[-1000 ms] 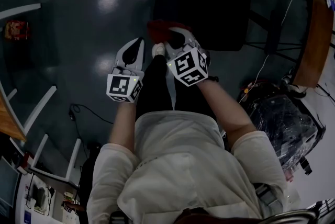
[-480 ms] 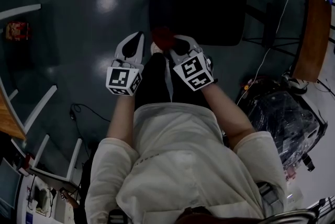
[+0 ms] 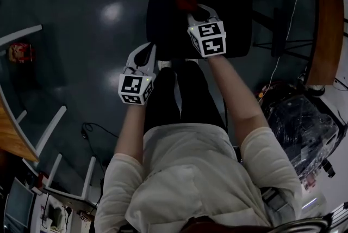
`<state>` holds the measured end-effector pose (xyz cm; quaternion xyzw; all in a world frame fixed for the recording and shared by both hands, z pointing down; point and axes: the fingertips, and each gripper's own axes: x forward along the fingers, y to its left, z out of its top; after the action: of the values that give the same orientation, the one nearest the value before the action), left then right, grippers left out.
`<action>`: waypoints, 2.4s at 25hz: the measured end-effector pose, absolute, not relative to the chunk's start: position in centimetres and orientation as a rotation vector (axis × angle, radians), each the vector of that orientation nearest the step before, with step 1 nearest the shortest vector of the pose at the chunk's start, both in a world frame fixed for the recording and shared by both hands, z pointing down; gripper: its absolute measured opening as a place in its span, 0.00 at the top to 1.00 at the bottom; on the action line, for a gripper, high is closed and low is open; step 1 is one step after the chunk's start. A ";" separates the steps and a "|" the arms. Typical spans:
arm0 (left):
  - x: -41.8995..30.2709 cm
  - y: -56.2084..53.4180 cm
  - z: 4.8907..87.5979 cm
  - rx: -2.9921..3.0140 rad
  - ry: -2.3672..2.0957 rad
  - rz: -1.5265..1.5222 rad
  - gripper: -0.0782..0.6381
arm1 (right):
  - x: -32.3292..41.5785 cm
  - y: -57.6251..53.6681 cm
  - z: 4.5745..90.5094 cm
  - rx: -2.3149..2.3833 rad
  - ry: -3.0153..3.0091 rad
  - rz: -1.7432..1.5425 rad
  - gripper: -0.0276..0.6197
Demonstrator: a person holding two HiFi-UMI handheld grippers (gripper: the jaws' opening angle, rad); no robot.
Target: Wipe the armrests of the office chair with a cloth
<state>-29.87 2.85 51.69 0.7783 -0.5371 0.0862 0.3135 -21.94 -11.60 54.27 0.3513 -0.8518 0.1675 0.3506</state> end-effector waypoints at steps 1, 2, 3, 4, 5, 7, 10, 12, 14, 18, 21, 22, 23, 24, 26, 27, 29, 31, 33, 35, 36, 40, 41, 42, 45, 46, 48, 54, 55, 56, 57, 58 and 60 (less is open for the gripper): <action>-29.6 2.7 52.0 2.048 -1.407 0.229 0.87 | -22.4 -12.6 54.9 0.904 -2.207 0.431 0.89; -29.3 2.6 52.2 2.052 -1.398 0.230 0.87 | -22.8 -13.4 55.5 0.892 -2.205 0.430 0.89; -29.0 2.5 52.3 2.061 -1.393 0.230 0.87 | -23.1 -13.8 56.0 0.877 -2.198 0.427 0.89; -28.8 2.4 52.3 2.068 -1.392 0.226 0.87 | -23.4 -14.0 56.5 0.860 -2.187 0.422 0.89; -28.8 2.3 52.3 2.071 -1.394 0.218 0.87 | -23.8 -13.9 56.7 0.841 -2.179 0.417 0.89; -29.0 2.2 52.3 2.063 -1.401 0.205 0.87 | -24.8 -13.2 56.9 0.794 -2.182 0.420 0.89; -29.1 2.3 52.5 2.048 -1.407 0.211 0.87 | -25.4 -11.4 57.2 0.722 -2.195 0.412 0.89; -29.1 2.4 52.5 2.046 -1.404 0.216 0.87 | -25.6 -10.1 57.2 0.678 -2.199 0.390 0.89; -29.2 2.3 52.4 2.044 -1.403 0.212 0.87 | -25.7 -8.8 57.0 0.640 -2.203 0.355 0.90; -29.3 2.3 52.3 2.036 -1.405 0.198 0.87 | -25.4 -6.2 56.7 0.567 -2.198 0.262 0.90; -29.2 2.4 52.3 2.052 -1.399 0.202 0.87 | -25.0 -3.9 56.5 0.525 -2.201 0.226 0.89; -29.0 2.5 52.3 2.058 -1.398 0.206 0.87 | -24.7 -3.1 56.5 0.514 -2.203 0.225 0.89; -28.8 2.8 52.3 2.064 -1.397 0.211 0.87 | -24.5 -2.2 56.4 0.504 -2.206 0.225 0.89; -28.5 3.1 52.4 2.070 -1.395 0.218 0.87 | -24.2 -1.2 56.4 0.493 -2.207 0.226 0.89; -27.9 3.7 52.4 2.078 -1.389 0.233 0.87 | -23.7 0.7 56.4 0.474 -2.209 0.233 0.89; -27.7 4.0 52.4 2.078 -1.388 0.237 0.87 | -23.5 1.5 56.3 0.468 -2.211 0.240 0.89; -27.6 4.4 52.4 2.069 -1.395 0.234 0.87 | -23.3 3.1 56.2 0.463 -2.211 0.261 0.89; -27.8 4.7 52.4 2.059 -1.415 0.220 0.87 | -23.4 4.2 56.2 0.460 -2.205 0.273 0.89; -28.0 5.1 52.4 2.051 -1.430 0.210 0.87 | -23.4 5.3 56.2 0.456 -2.195 0.280 0.89; -28.1 5.6 52.5 2.039 -1.437 0.209 0.87 | -23.5 6.5 56.2 0.455 -2.186 0.312 0.89; -28.2 5.7 52.6 2.031 -1.441 0.208 0.87 | -23.5 7.0 56.2 0.453 -2.182 0.332 0.89; -28.0 6.0 52.6 2.007 -1.453 0.190 0.87 | -22.9 9.2 55.8 0.388 -2.176 0.391 0.89; -27.9 6.1 52.6 2.002 -1.450 0.188 0.87 | -22.6 9.7 55.7 0.363 -2.176 0.395 0.89; -27.9 6.1 52.7 1.996 -1.445 0.187 0.87 | -22.2 10.0 55.6 0.349 -2.173 0.392 0.89; -27.9 6.1 52.8 1.978 -1.416 0.187 0.87 | -20.8 8.1 55.1 0.399 -2.155 0.369 0.89; -27.8 6.1 52.8 1.976 -1.405 0.187 0.87 | -20.4 6.7 54.6 0.430 -2.154 0.352 0.89; -27.7 6.1 52.6 1.984 -1.384 0.186 0.87 | -20.3 3.3 53.5 0.494 -2.164 0.291 0.89; -29.5 4.6 50.9 1.990 -1.465 0.134 0.87 | -24.3 -8.8 50.2 0.593 -2.257 0.141 0.89; -29.7 4.5 50.8 1.976 -1.479 0.126 0.87 | -25.4 -10.3 49.8 0.583 -2.274 0.118 0.89; -30.0 4.3 50.7 1.962 -1.493 0.121 0.87 | -26.8 -11.6 49.5 0.564 -2.290 0.096 0.89; -30.4 4.1 50.6 1.948 -1.510 0.119 0.87 | -28.2 -12.6 49.4 0.534 -2.303 0.077 0.89; -30.8 3.9 50.6 1.932 -1.530 0.116 0.87 | -29.7 -13.4 49.4 0.496 -2.314 0.061 0.89; -31.8 3.5 50.8 1.894 -1.565 0.107 0.87 | -32.5 -14.3 50.0 0.404 -2.318 0.023 0.89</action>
<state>-31.78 3.46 50.76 0.7257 -0.5999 0.0411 0.3345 -32.52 -14.31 49.95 0.1587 -0.9095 0.0089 0.3840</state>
